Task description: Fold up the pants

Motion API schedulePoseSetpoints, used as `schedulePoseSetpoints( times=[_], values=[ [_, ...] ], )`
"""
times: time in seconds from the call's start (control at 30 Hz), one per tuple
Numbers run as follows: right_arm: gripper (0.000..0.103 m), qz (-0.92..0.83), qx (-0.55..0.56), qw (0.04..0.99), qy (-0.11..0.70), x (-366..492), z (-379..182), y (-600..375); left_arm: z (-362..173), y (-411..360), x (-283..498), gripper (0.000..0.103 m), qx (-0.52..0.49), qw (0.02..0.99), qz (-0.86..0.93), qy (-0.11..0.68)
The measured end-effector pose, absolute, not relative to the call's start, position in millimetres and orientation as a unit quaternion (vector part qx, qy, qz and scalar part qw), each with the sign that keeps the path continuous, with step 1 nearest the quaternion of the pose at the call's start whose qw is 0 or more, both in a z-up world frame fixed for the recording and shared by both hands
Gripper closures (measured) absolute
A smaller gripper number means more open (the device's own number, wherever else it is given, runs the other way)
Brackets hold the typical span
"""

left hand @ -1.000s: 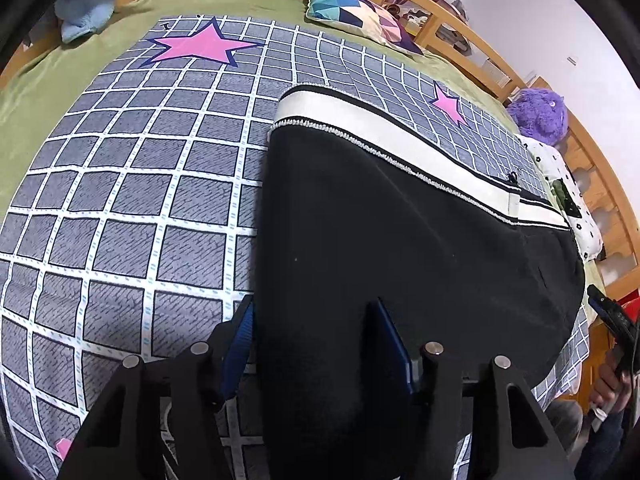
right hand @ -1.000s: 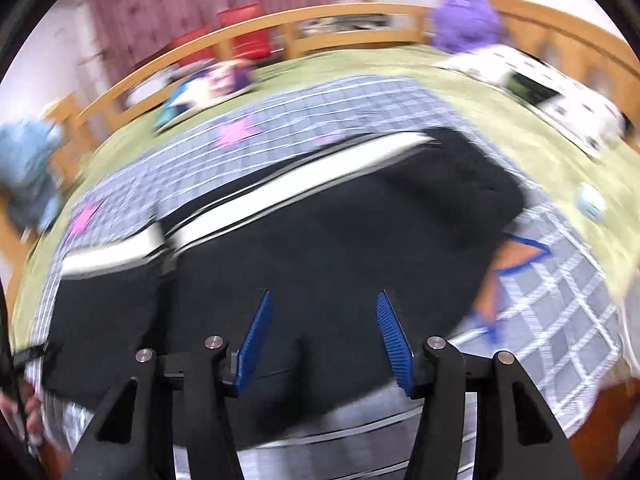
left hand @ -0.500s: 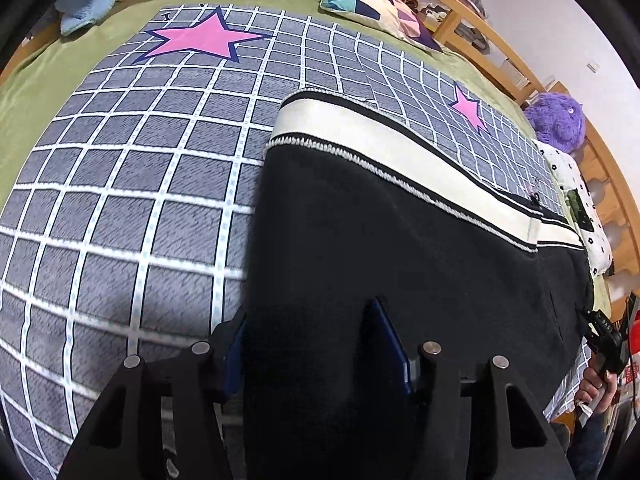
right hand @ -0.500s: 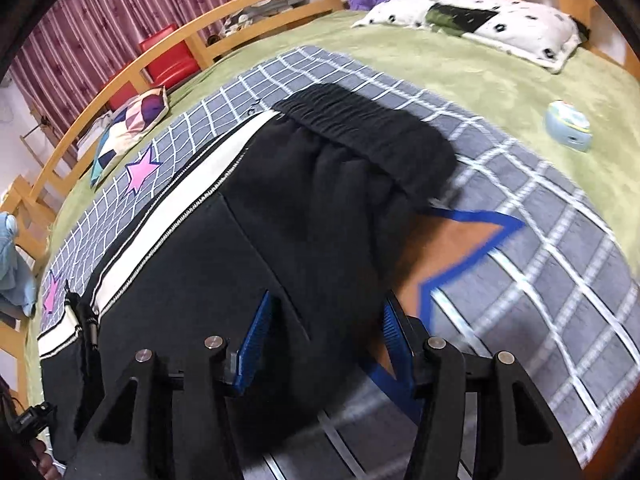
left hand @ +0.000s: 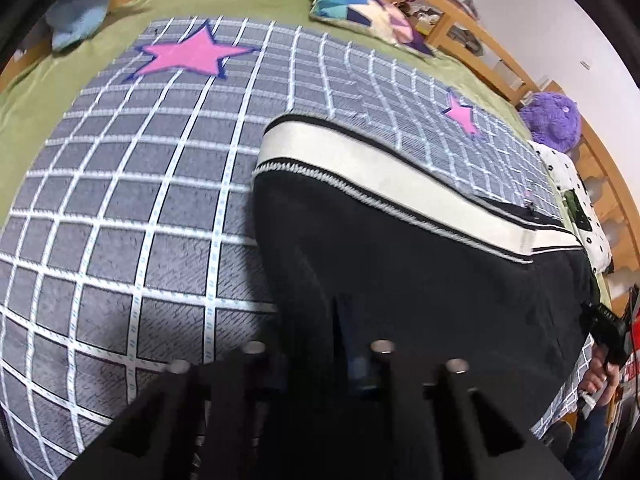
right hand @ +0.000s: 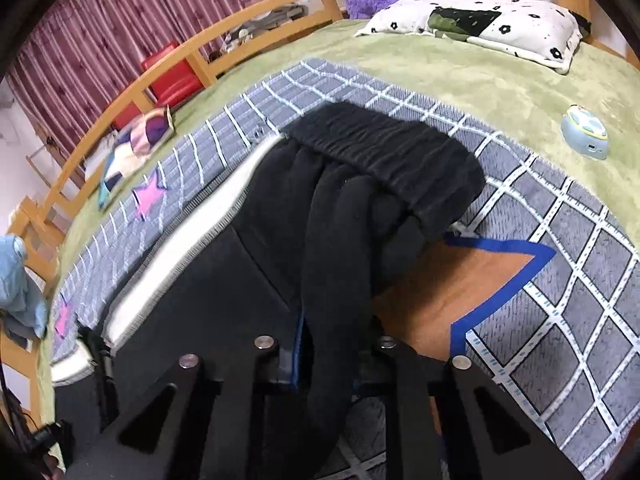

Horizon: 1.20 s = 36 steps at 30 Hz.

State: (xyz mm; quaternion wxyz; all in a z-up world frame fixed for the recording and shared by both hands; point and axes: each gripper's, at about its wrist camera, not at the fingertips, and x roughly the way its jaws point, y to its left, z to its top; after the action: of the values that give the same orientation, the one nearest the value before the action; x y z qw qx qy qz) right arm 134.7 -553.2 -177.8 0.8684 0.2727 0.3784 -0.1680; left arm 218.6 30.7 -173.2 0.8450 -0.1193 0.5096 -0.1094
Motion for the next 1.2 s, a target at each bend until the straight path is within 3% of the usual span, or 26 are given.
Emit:
schedulePoseSetpoints(
  times=[0.47,0.8,1.0,1.2],
  values=[
    [0.091,-0.126,0.217,0.920,0.301,160.5,-55.5,-486.0,-86.6,37.1,217.8,0.093,-0.130,0.875,-0.152,0.441],
    [0.091,-0.046,0.220,0.938,0.265,189.6,-3.9,-417.0,-42.2,111.0,224.1,0.093,-0.127,0.900,-0.110,0.403],
    [0.091,0.006,0.195,0.936,0.291,203.5,-28.7,-373.7,-70.2,157.9,222.6,0.093,-0.121,0.895,-0.067,0.424],
    [0.090,-0.053,0.168,0.897,0.406,209.3,-119.0,-388.6,-139.4,173.9,228.8,0.088,-0.109,0.868,-0.020,0.485]
  ],
)
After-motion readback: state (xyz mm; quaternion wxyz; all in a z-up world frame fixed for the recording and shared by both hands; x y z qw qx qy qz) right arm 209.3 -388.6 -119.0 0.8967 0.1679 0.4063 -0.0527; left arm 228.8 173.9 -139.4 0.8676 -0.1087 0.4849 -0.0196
